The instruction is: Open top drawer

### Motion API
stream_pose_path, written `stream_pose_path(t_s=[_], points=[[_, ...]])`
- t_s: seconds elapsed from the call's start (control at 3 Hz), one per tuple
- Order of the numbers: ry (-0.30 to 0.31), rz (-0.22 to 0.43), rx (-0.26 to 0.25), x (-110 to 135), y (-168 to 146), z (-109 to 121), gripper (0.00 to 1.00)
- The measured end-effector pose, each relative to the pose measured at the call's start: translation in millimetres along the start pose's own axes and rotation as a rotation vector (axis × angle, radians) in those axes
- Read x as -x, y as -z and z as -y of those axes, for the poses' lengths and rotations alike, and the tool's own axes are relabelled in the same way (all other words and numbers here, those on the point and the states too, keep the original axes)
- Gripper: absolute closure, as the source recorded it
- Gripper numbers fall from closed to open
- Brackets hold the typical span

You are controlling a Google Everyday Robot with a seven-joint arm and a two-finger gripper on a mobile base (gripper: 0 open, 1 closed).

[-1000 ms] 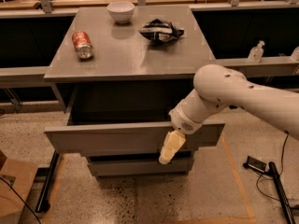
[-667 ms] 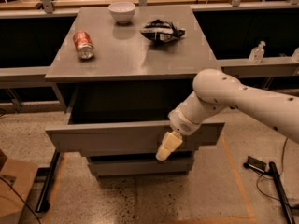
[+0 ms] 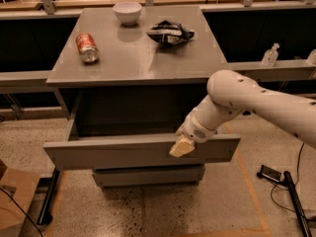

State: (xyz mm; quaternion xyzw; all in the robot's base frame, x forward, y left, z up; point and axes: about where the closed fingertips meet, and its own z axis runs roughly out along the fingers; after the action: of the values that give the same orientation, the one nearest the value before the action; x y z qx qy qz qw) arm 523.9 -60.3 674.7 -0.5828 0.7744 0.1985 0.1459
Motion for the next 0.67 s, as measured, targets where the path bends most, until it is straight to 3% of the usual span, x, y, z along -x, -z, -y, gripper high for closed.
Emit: stream_pose_path(t_s=[0.33, 0.67], points=[[0.000, 0.000, 0.000, 1.0, 2.1, -0.4, 0.88], [-0.003, -0.002, -0.002, -0.4, 1.9, -1.6, 1.00]])
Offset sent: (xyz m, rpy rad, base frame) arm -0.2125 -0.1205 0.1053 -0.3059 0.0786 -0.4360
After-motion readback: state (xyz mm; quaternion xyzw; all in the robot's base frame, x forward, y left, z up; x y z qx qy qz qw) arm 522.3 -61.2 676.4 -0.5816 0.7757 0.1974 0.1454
